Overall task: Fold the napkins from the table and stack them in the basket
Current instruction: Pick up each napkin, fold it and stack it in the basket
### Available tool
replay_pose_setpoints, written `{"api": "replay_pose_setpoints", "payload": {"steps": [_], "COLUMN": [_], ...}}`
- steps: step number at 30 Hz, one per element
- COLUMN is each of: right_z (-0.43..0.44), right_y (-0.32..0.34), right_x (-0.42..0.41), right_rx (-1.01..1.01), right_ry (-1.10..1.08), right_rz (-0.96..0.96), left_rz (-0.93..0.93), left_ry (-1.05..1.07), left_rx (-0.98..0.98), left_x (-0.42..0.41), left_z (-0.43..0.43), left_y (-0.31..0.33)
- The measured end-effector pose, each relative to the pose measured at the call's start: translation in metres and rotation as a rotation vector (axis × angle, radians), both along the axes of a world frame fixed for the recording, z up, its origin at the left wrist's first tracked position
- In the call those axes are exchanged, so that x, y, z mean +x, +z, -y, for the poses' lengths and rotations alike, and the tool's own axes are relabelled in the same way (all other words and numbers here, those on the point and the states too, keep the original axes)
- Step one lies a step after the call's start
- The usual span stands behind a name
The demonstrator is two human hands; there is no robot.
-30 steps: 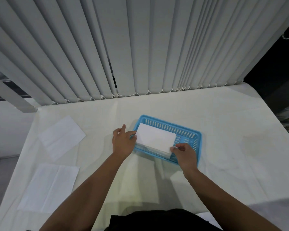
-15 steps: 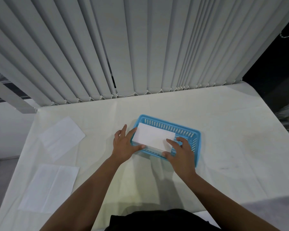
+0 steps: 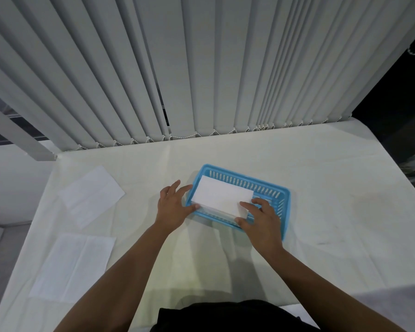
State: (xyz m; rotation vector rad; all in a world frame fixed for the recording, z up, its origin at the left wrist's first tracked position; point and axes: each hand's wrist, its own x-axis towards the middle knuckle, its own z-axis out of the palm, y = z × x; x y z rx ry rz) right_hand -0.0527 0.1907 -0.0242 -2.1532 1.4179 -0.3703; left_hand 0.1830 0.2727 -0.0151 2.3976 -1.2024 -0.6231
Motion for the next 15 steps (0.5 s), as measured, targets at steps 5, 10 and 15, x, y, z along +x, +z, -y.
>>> {"api": "replay_pose_setpoints", "payload": {"steps": [5,10,15], "right_z": [-0.0004,-0.0002,0.0018], "right_y": [-0.0006,-0.0034,-0.0070], "right_x": [-0.0047,-0.0057,-0.0077], "right_rx": [-0.013,-0.015,-0.032], "right_ry": [0.026,0.043,0.028], "right_rz": [0.007,-0.016,-0.006], "left_rz": [-0.021,-0.001,-0.078], "left_ry": [0.006,0.037,0.096], "left_rx": [-0.028,-0.042,-0.098], "left_x": [-0.0068,-0.0082,-0.0104], "left_z": [-0.0032,-0.0020,0.0008], "left_y": [-0.0009,-0.0011,0.0008]}}
